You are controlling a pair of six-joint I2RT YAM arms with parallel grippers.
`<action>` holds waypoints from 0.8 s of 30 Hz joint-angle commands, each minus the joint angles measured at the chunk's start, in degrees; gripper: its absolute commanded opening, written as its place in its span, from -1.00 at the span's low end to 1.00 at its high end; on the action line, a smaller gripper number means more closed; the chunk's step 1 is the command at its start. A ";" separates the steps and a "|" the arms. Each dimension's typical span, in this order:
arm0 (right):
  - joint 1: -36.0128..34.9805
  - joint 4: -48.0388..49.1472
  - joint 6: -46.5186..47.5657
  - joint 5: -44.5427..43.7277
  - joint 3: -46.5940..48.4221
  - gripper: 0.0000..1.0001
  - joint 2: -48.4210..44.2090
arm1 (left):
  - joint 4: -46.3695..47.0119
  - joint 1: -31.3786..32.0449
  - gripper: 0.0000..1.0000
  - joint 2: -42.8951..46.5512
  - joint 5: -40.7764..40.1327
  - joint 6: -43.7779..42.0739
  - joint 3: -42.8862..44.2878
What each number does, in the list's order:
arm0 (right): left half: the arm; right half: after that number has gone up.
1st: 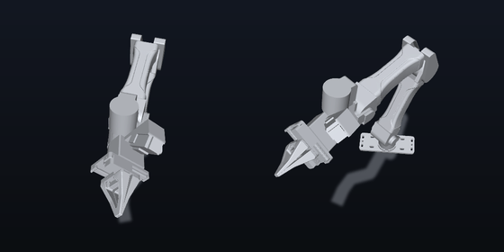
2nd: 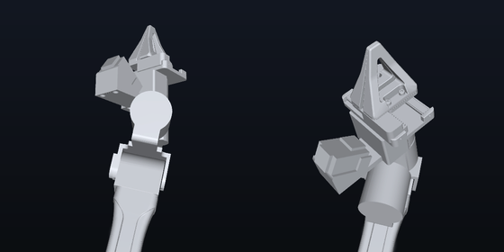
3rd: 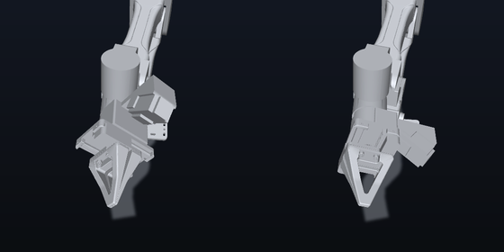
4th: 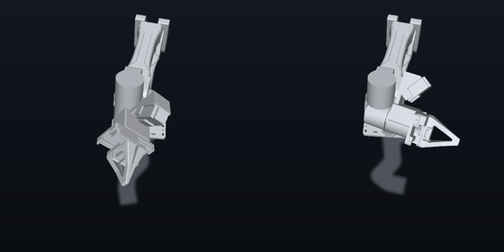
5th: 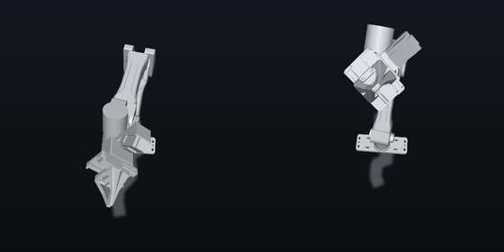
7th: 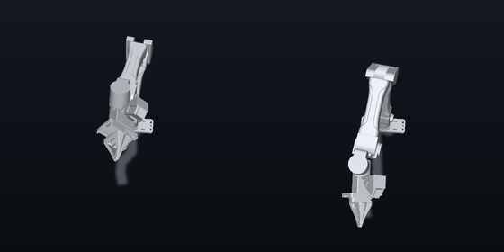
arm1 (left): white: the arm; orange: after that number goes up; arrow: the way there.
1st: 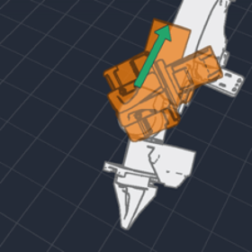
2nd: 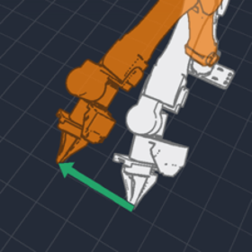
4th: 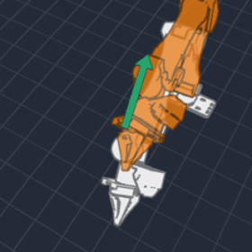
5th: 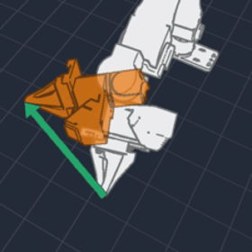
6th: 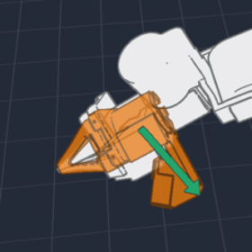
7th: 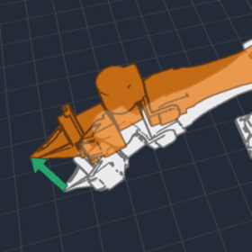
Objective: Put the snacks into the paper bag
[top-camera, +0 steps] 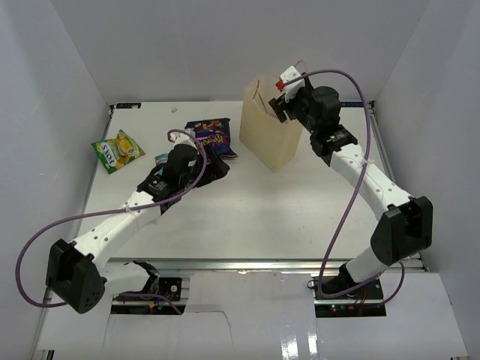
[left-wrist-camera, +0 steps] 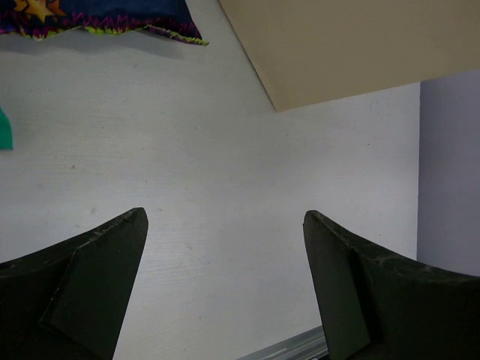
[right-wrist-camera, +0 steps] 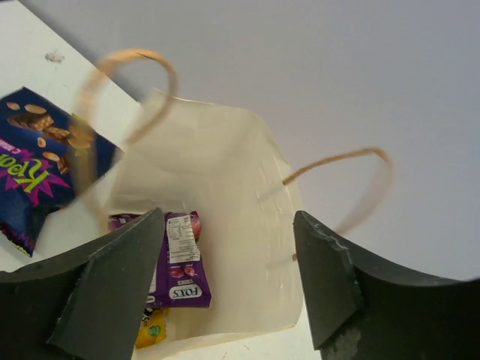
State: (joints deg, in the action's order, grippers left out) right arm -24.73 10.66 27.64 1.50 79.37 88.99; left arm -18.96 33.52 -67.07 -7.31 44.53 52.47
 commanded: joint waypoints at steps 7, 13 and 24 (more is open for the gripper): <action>12.15 -20.28 -0.83 31.50 4.83 0.90 -9.18 | -5.11 -12.77 0.91 -22.44 11.45 2.05 20.37; 19.62 -27.17 -0.04 39.98 -6.84 0.91 -13.75 | -12.68 -19.78 0.95 -36.71 6.17 -7.25 38.39; 25.86 -29.29 -0.04 42.80 -22.07 0.90 -19.56 | -5.91 -28.95 0.96 -51.84 20.32 -17.98 47.20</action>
State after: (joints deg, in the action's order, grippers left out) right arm -0.54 -19.11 27.42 41.21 57.69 72.10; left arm -26.04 3.97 -117.93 8.36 30.94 96.82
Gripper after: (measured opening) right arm 0.952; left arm 0.976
